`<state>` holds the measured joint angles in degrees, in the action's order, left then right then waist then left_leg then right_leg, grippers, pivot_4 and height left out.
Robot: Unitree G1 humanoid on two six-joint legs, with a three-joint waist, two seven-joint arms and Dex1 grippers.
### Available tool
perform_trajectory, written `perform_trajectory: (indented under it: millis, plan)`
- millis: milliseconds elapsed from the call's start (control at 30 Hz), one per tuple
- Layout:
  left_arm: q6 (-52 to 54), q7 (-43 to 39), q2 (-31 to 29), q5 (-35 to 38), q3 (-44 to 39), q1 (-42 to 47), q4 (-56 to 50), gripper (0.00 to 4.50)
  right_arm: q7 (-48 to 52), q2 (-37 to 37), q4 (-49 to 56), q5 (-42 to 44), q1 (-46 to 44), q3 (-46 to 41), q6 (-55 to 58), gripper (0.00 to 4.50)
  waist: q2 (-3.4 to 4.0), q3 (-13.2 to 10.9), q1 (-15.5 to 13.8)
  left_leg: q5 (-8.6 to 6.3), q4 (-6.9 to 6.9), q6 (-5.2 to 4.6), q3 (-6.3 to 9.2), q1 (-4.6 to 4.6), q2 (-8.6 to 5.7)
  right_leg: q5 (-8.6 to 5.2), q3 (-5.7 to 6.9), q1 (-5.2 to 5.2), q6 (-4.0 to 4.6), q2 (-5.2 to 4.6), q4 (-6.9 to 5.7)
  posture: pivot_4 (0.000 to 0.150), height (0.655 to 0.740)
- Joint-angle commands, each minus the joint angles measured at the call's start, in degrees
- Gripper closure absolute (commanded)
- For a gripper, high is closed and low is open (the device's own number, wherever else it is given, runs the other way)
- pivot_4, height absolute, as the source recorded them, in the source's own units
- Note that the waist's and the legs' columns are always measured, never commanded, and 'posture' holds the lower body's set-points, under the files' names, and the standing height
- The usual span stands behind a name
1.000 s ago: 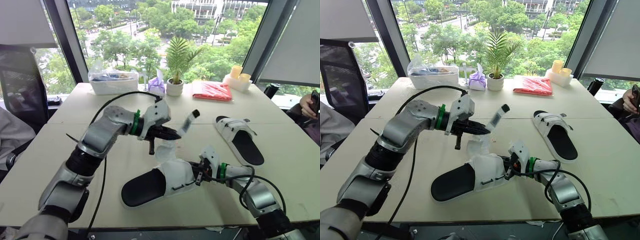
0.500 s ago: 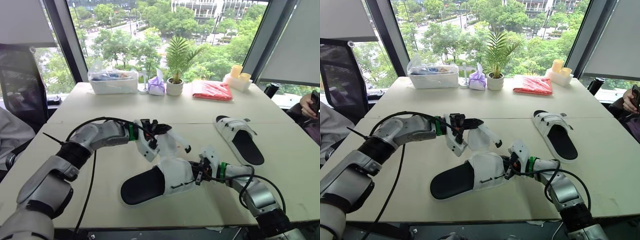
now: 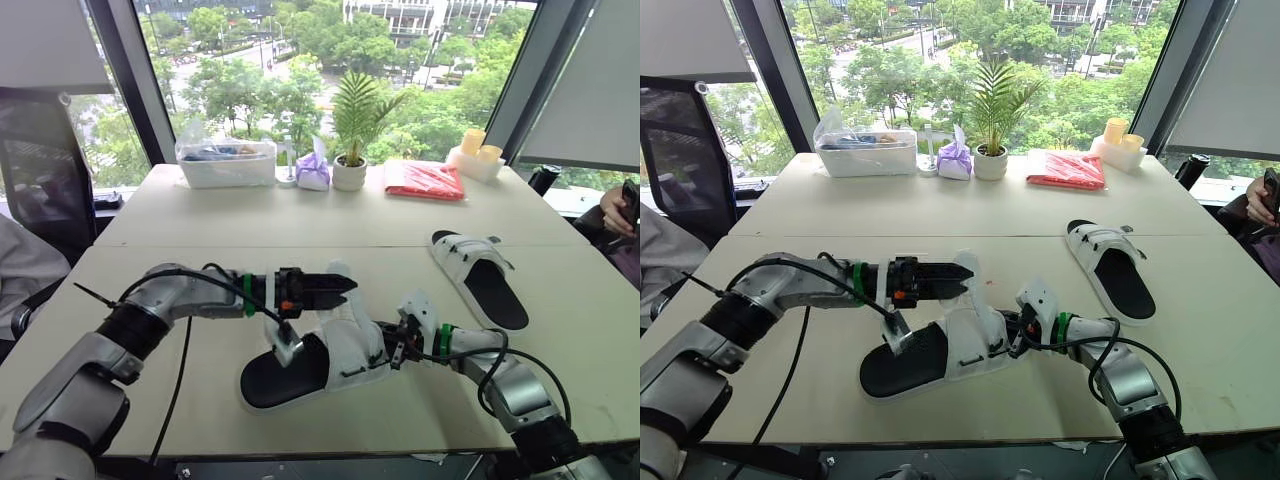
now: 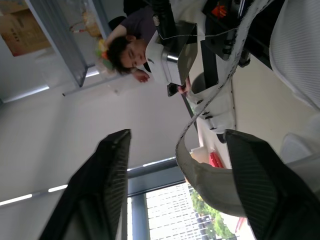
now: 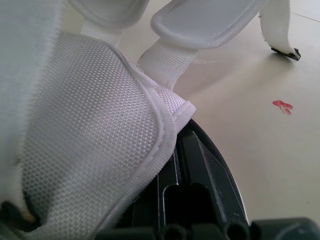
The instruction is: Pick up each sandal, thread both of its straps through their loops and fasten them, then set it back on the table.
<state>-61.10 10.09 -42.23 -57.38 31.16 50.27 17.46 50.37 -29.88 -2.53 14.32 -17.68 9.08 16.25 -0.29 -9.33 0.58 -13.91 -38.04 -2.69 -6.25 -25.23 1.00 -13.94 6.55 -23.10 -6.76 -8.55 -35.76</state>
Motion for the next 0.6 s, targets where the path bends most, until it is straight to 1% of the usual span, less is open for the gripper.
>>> perform_trajectory:
  millis: [33,133,167,233,300,367,433,467,600]
  plan:
    - [1.7,-2.6,0.1,3.7,-2.8,-1.2,-0.2,0.03,-0.5,0.3,-4.9,-3.4,1.7,2.7,1.8,4.5,-0.01,0.0,0.0,0.0,0.0,0.0,0.0,0.0,0.0,0.0,0.0,0.0,0.0,0.0,-0.01,0.15,0.74]
    - [4.9,-6.5,-0.2,11.3,-6.0,-3.2,-0.2,0.03,-0.4,0.3,-5.1,-3.4,1.5,2.8,1.6,4.5,-0.01,0.0,0.1,0.01,-0.02,0.0,-0.01,0.0,0.0,-0.01,0.0,-0.02,-0.01,0.0,-0.06,0.15,0.74]
    - [6.1,-9.3,-0.8,15.9,-7.0,-4.4,-0.3,0.03,-0.4,0.2,-5.2,-3.4,1.5,2.8,1.5,4.5,-0.01,0.0,0.1,0.01,-0.02,0.01,0.0,0.0,0.01,-0.01,0.0,-0.03,-0.01,0.0,-0.07,0.15,0.74]
    - [9.4,-16.7,-3.1,28.6,-8.3,-8.3,-3.3,0.03,-0.2,0.1,-5.4,-3.4,1.4,2.8,1.3,4.5,0.0,0.0,0.3,0.02,-0.03,0.03,-0.01,0.03,0.01,-0.01,0.0,-0.04,-0.01,-0.02,-0.15,0.15,0.74]
    - [16.6,-25.3,-5.6,43.0,-9.5,-13.7,-10.2,0.03,0.1,0.0,-6.0,-3.4,1.2,3.1,1.1,4.5,0.01,0.0,0.6,0.03,-0.02,0.04,-0.04,0.05,0.05,-0.02,0.0,-0.08,-0.01,-0.04,-0.22,0.15,0.74]
    - [25.2,-30.9,-6.6,52.5,-12.1,-18.2,-16.9,0.03,0.3,0.0,-6.6,-3.6,0.8,3.4,0.8,4.5,0.0,0.0,0.4,0.03,-0.02,0.05,-0.04,0.08,0.07,-0.03,0.01,-0.07,-0.01,-0.05,-0.23,0.15,0.74]
    - [33.8,-34.3,-7.0,59.3,-15.2,-21.7,-23.6,0.03,0.6,0.1,-7.3,-3.7,0.3,3.5,0.5,4.5,-0.05,0.0,0.2,0.03,-0.04,0.07,-0.03,0.21,0.07,-0.03,0.01,-0.1,-0.01,-0.05,-0.2,0.15,0.74]
    - [37.3,-35.5,-6.9,61.6,-16.6,-22.9,-26.4,0.03,0.8,0.1,-7.8,-3.7,0.0,3.5,0.4,4.5,-0.06,0.0,0.2,0.01,-0.05,0.1,-0.03,0.31,0.07,-0.04,0.01,-0.03,0.01,-0.04,-0.19,0.15,0.74]
    - [51.0,-38.5,-6.0,66.4,-20.8,-25.9,-33.9,0.03,1.4,0.6,-9.9,-4.1,-1.6,4.0,-0.4,4.5,-0.07,0.0,0.2,-0.09,-0.05,0.27,0.0,0.45,0.14,-0.14,0.01,0.12,0.21,0.0,-0.04,0.15,0.74]
